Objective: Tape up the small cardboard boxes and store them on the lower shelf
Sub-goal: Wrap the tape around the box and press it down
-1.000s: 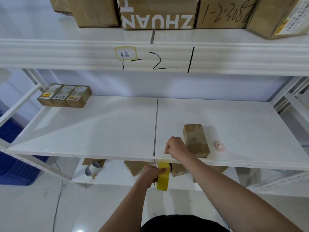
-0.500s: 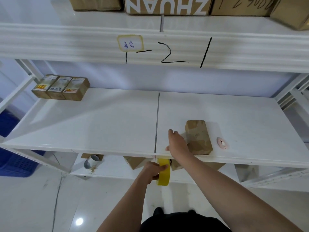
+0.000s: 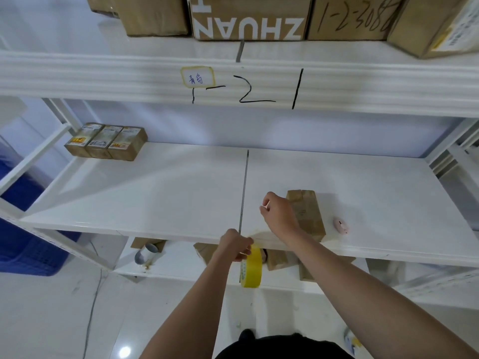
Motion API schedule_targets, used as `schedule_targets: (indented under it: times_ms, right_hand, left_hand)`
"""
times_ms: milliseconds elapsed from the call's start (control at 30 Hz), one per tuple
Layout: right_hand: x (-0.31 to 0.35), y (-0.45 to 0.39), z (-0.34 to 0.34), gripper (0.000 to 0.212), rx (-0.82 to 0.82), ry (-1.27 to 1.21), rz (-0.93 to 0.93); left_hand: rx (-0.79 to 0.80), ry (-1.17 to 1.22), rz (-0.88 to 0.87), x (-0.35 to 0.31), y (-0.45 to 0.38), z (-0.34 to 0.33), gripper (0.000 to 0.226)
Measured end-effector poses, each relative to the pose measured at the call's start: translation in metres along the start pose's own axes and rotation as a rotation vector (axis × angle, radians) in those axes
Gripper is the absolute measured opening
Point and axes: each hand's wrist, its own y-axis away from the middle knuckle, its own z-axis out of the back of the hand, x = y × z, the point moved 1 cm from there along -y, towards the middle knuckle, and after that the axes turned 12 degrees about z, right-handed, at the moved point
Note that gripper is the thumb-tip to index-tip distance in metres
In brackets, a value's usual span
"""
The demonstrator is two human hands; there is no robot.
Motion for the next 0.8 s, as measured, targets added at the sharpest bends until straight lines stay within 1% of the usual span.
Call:
schedule_targets:
  times_ms: [100,200,267,333,433,500,600,700,800]
  right_hand:
    - [-0.017,0.002,0.029,0.006,-0.123,-0.032,-0.069]
    - [-0.044,0.008,0.056,0.007,-0.189,0.015,-0.167]
    - [-0.063,0.014,0.068,0.007,-0.168,0.055,-0.248]
    - [-0.079,0.02,0.074,0.012,-0.133,0.088,-0.306]
    - [-0.094,0.025,0.073,0.034,-0.041,0.098,-0.366]
    - [-0.101,0.027,0.069,0.043,0.009,0.083,-0.404]
    - [-0.107,0.027,0.064,0.043,0.034,0.068,-0.467]
    - [-0.112,0.026,0.063,0.044,0.039,0.017,-0.531]
    - [-0.118,0.026,0.065,0.052,0.048,-0.057,-0.572]
  left_hand:
    - [0.014,0.177,-0.098,-0.025,0.009,-0.009,0.023]
    - [0.156,0.369,-0.143,-0.05,0.017,-0.025,0.027]
    - [0.231,0.443,-0.129,-0.061,0.021,-0.037,0.03]
    - [0.262,0.496,-0.109,-0.068,0.023,-0.049,0.035]
    - [0.266,0.566,-0.072,-0.076,0.026,-0.062,0.037]
    - [0.261,0.576,-0.048,-0.08,0.027,-0.069,0.035]
    - [0.245,0.645,-0.01,-0.085,0.029,-0.076,0.032]
    - [0.22,0.767,0.039,-0.09,0.03,-0.081,0.019]
    - [0.219,0.834,0.088,-0.09,0.03,-0.085,0.019]
